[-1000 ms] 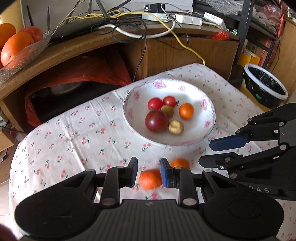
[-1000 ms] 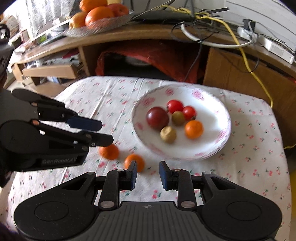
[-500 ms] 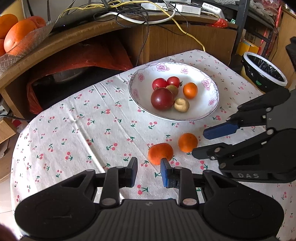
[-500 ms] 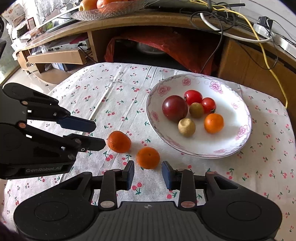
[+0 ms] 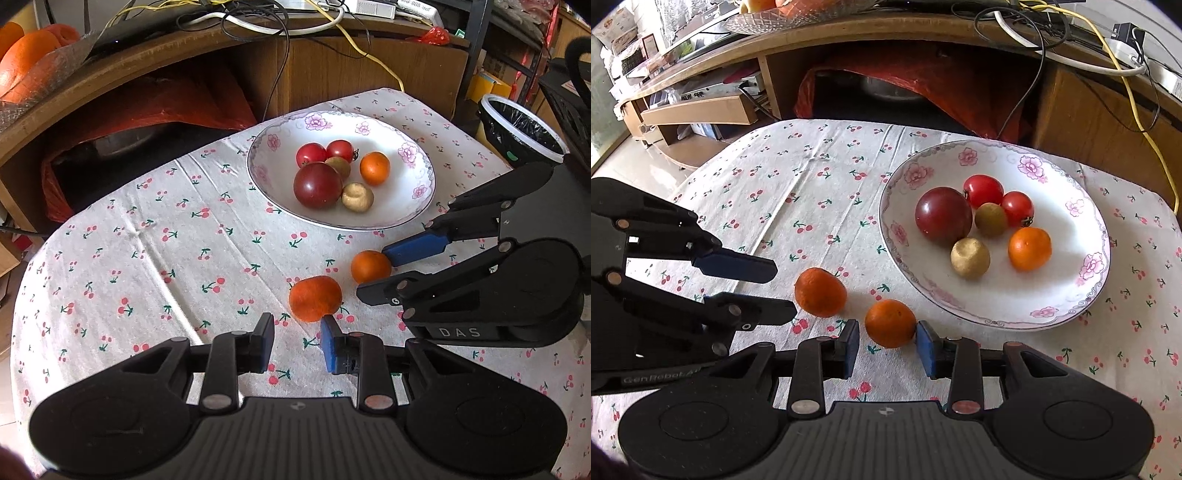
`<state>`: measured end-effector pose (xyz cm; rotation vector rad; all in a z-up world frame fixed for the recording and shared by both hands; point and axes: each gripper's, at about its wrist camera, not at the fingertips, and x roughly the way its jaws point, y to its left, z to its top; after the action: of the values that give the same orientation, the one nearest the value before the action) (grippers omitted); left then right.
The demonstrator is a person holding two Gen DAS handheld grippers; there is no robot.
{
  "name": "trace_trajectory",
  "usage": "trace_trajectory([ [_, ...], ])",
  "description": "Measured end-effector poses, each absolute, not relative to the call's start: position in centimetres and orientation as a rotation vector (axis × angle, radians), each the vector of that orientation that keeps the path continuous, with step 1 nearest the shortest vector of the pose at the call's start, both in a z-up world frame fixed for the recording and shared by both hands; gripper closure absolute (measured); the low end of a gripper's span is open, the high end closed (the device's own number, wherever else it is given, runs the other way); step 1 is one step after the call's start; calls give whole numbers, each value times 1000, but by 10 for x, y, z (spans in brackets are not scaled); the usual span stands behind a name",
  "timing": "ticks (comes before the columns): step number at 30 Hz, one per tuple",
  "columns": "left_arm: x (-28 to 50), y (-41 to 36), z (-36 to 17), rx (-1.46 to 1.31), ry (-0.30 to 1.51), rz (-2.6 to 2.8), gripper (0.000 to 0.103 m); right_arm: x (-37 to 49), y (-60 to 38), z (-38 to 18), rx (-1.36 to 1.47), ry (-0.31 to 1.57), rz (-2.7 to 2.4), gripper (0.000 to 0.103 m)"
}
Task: Organize fruits
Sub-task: 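Move both open grippers toward the two oranges on the cloth, then grasp an orange with the left gripper while the right gripper grasps the other orange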
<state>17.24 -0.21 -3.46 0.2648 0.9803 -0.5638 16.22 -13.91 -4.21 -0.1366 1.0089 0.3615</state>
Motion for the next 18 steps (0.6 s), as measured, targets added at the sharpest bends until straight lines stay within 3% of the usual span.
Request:
trace_trajectory([
  [18,183,-12,-39,248,976,-594,55,167,-150,-42,-134,1027,346,77],
])
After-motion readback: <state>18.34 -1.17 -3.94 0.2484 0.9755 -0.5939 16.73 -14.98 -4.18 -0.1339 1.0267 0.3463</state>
